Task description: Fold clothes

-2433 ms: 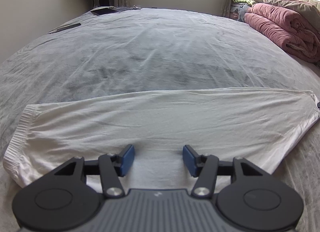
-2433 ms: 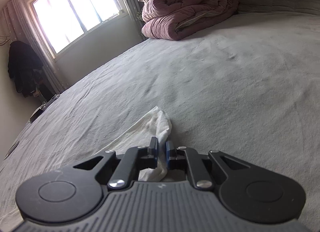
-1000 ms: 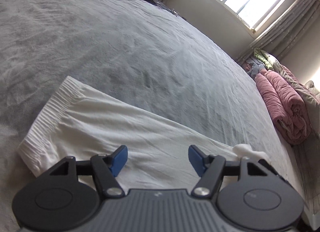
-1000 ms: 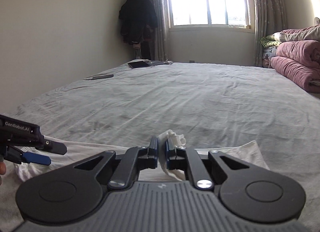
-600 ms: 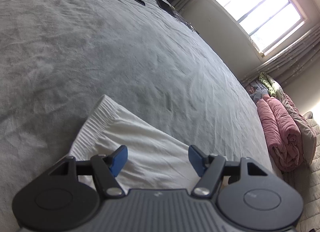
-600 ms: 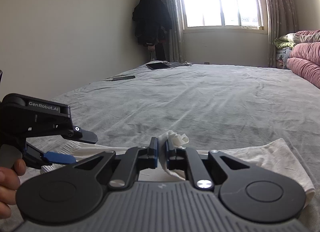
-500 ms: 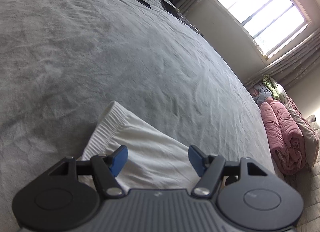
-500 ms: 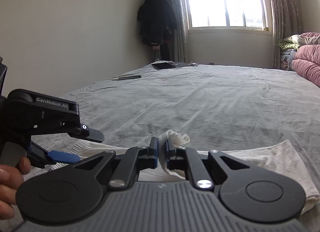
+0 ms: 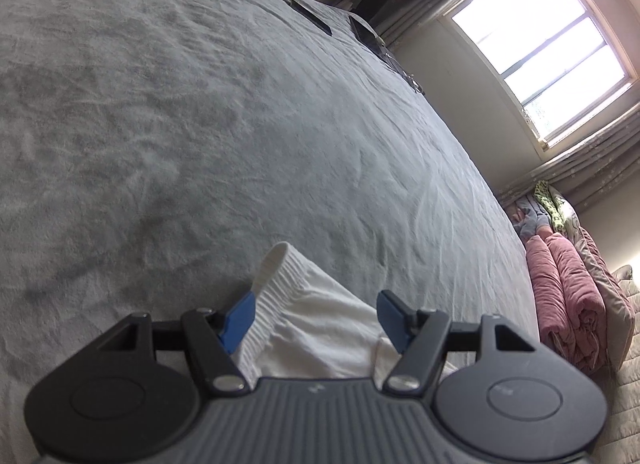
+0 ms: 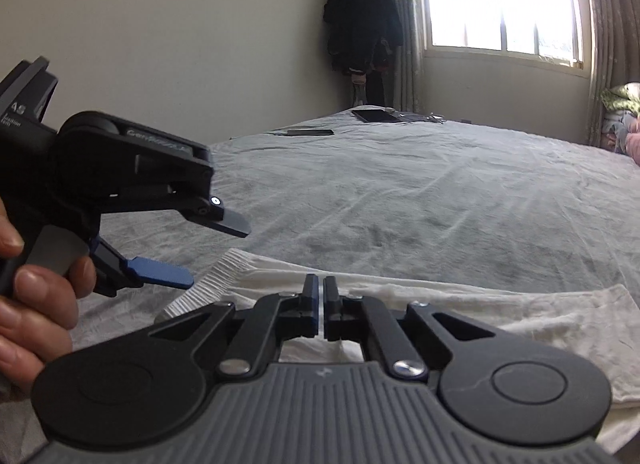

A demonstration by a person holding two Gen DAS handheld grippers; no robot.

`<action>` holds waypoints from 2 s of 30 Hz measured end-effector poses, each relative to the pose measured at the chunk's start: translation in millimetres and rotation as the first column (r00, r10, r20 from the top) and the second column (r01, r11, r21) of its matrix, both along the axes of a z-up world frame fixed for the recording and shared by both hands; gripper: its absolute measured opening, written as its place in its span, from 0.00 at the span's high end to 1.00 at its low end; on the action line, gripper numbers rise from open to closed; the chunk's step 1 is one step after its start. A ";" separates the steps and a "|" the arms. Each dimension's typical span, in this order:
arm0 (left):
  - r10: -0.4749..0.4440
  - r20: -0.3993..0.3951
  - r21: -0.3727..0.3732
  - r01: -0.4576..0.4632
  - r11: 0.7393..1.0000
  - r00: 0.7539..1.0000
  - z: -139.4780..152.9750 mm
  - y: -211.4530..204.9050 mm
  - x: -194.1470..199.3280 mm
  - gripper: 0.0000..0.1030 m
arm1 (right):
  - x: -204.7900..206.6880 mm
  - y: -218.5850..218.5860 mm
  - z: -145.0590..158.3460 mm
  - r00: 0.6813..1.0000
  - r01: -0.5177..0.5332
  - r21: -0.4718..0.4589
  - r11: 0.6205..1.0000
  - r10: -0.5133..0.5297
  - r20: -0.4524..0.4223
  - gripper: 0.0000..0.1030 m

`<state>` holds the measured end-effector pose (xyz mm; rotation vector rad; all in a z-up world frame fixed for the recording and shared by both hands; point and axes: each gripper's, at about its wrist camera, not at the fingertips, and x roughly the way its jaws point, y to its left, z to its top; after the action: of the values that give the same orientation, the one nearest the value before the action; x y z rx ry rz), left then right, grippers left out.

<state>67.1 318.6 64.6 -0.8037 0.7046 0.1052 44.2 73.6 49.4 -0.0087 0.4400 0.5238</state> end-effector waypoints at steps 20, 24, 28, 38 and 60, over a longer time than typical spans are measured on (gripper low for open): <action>-0.112 -0.021 0.034 0.112 0.993 0.994 -3.3 -32.4 11.8 0.33 | -10.7 1.9 -28.4 0.964 -0.240 -0.408 0.881 0.266 0.008 0.61; -0.142 -0.024 0.044 0.143 0.989 0.990 -3.5 -39.8 15.1 0.32 | -0.5 4.0 -30.7 0.956 -0.275 -0.418 0.866 0.293 -0.020 0.76; -0.153 -0.028 0.050 0.154 0.987 0.988 -4.2 -43.9 17.5 0.32 | 7.7 -0.7 -28.1 0.961 -0.271 -0.364 0.891 0.274 -0.043 0.90; -0.181 -0.010 -0.094 0.179 0.979 0.983 -14.2 -54.9 24.5 0.27 | 8.6 -30.5 -10.5 0.989 -0.150 -0.118 0.982 0.150 -0.008 0.97; -0.153 0.020 -0.186 0.154 0.970 0.988 -32.5 -90.2 52.9 0.93 | 0.0 -26.0 3.9 0.990 -0.117 -0.094 0.989 0.124 0.071 0.96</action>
<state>120.0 228.4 32.1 -0.9254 0.7769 -0.1050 44.2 47.6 53.3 -0.1420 0.3894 0.6202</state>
